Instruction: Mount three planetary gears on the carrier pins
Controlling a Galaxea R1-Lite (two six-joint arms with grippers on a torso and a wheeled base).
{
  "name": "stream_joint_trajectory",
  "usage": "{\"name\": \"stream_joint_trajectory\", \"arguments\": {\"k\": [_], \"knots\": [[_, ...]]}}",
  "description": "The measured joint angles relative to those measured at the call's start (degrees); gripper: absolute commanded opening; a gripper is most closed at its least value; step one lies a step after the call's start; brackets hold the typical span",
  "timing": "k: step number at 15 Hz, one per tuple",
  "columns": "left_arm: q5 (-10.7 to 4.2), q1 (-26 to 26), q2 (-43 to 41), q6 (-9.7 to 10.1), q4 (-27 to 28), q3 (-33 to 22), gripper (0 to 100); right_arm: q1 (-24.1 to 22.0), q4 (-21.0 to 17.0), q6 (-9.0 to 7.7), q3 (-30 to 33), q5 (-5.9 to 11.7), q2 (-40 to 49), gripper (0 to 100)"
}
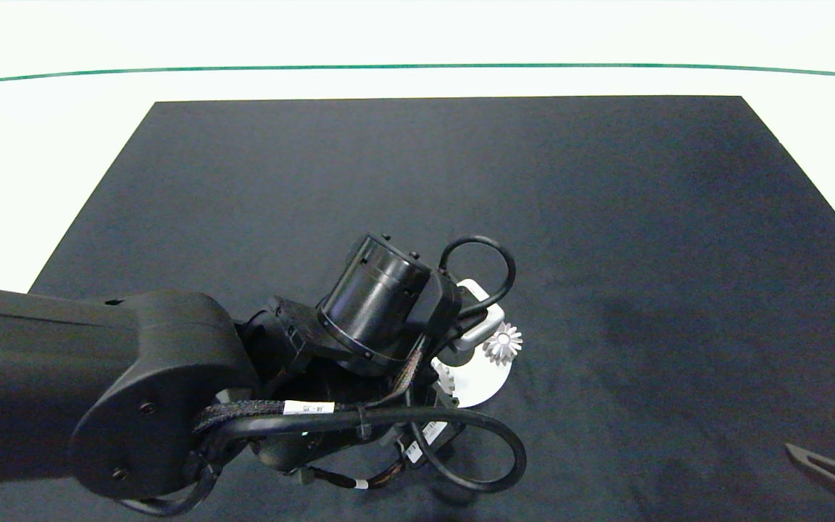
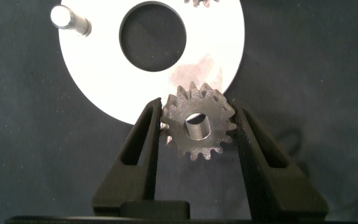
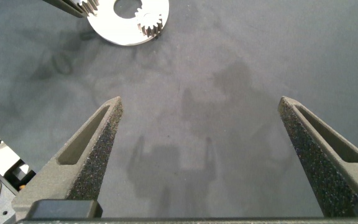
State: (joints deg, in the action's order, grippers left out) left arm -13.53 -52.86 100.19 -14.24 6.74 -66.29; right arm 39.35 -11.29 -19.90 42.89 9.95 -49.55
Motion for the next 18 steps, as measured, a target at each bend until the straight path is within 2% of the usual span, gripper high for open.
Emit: {"name": "stream_joint_trajectory", "arguments": {"k": [18], "knots": [[-0.18, 1.12, 0.93, -0.20, -0.05, -0.85, 19, -0.02, -0.09, 0.00, -0.09, -0.06, 0.16, 100]]}}
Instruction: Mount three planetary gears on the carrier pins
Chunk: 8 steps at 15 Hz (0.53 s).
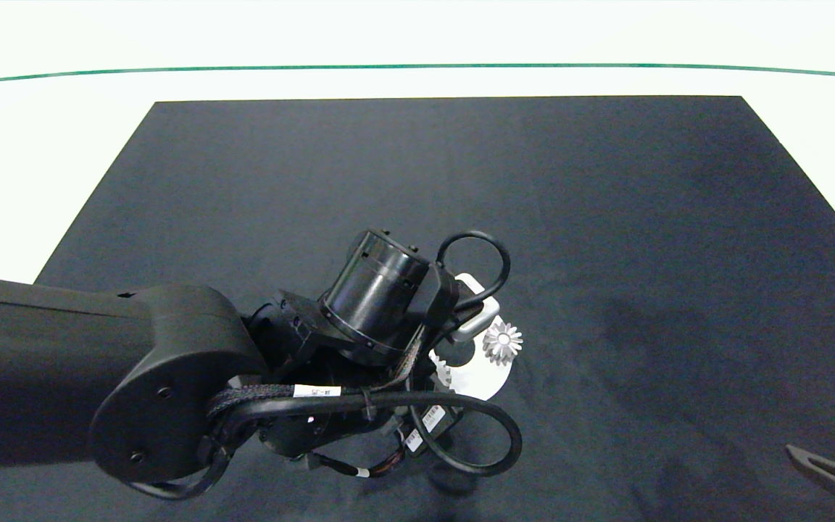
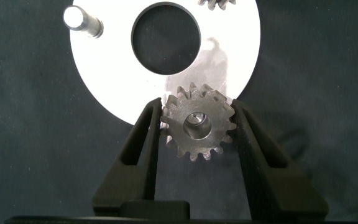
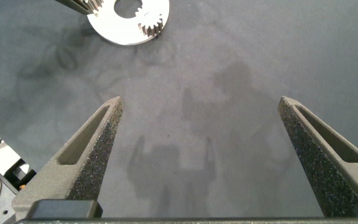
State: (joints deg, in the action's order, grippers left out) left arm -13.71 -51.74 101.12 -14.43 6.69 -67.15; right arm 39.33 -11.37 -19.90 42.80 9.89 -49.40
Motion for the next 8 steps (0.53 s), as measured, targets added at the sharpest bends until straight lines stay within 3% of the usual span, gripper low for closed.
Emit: {"name": "stream_joint_trajectory", "arguments": {"k": [2, 3, 8], "knots": [[0.00, -0.09, 0.00, 0.11, -0.02, 0.06, 19, 0.02, -0.02, 0.00, 0.00, -0.02, 0.00, 100], [0.00, -0.11, 0.00, 0.16, -0.05, 0.12, 100, 0.02, 0.00, 0.00, 0.00, 0.00, -0.02, 100], [0.05, -0.29, -0.02, 0.44, -0.17, 0.11, 100, 0.02, 0.00, 0.00, 0.00, 0.00, -0.05, 100]]}}
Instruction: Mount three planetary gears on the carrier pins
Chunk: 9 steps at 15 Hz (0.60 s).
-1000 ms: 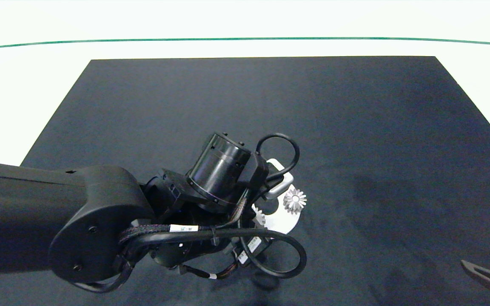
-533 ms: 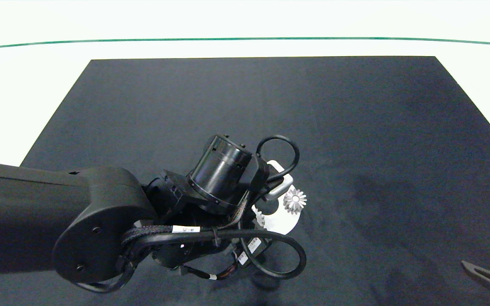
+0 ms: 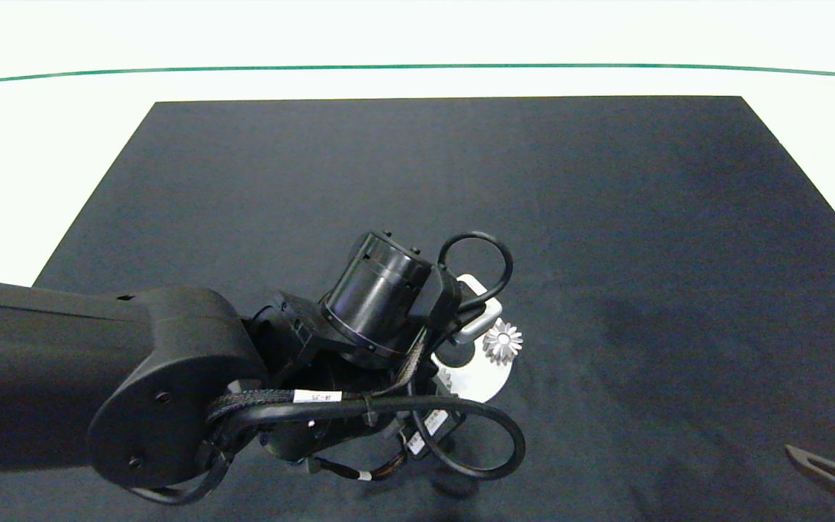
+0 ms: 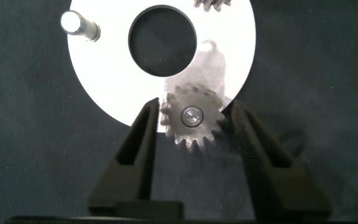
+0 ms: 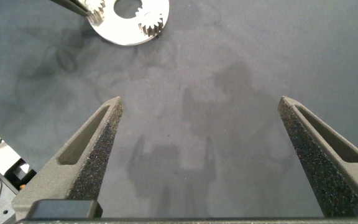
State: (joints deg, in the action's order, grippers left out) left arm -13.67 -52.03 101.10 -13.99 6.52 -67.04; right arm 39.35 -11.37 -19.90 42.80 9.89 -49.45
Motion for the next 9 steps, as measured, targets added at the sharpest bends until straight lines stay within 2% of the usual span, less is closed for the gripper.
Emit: {"name": "stream_joint_trajectory", "arguments": {"k": [6, 9], "knots": [[-0.11, 0.33, -1.15, 0.74, 0.23, -2.26, 100, 0.00, 0.00, 0.00, -0.02, 0.00, -0.02, 100], [-0.13, 2.65, -3.06, 0.85, 0.56, -4.24, 100, 0.00, 0.00, -0.30, -0.05, -0.02, 0.05, 100]]}}
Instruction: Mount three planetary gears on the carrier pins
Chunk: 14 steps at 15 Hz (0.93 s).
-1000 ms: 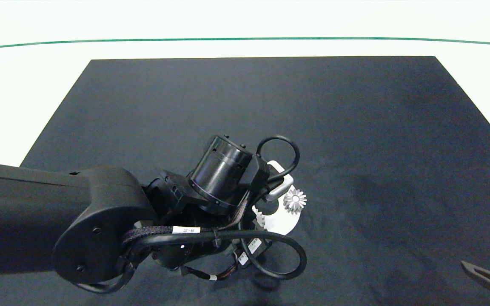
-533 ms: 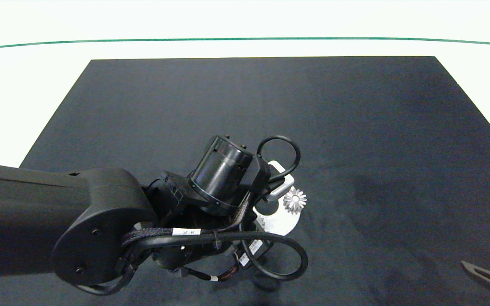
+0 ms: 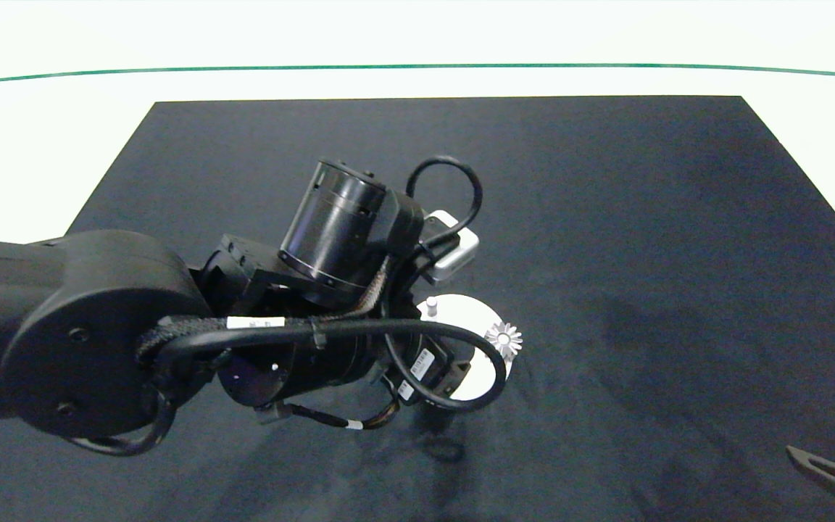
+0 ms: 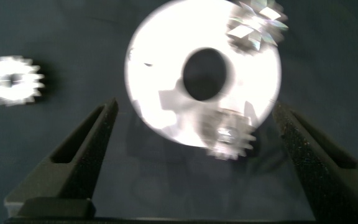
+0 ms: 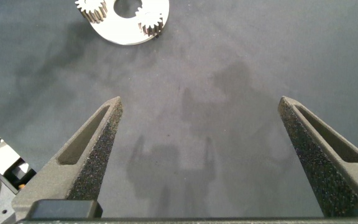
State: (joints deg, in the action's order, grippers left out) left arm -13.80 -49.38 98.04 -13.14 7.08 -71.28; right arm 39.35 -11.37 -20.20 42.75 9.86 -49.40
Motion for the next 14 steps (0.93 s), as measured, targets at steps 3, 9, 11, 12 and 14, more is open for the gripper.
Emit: {"name": "stream_joint_trajectory", "arguments": {"k": [3, 9, 11, 12, 14], "knots": [[0.00, 2.41, -1.34, 0.63, 0.11, -1.93, 100, 0.00, 0.09, -0.30, -0.26, 0.00, 0.01, 100], [0.00, 9.06, 2.24, 3.17, 0.90, -10.67, 100, 0.00, 0.09, -0.61, -0.48, 0.02, 0.04, 100], [0.00, 9.40, 4.69, 5.24, 0.96, -13.23, 100, 0.00, 0.11, -0.59, -0.48, 0.02, 0.06, 100], [0.02, 9.48, 6.01, 5.86, 0.96, -14.47, 100, 0.00, 0.11, -0.59, -0.48, 0.00, 0.06, 100], [0.00, 10.11, 8.36, 6.29, 0.99, -16.40, 100, 0.00, 0.11, -0.57, -0.48, 0.00, 0.06, 100]]}}
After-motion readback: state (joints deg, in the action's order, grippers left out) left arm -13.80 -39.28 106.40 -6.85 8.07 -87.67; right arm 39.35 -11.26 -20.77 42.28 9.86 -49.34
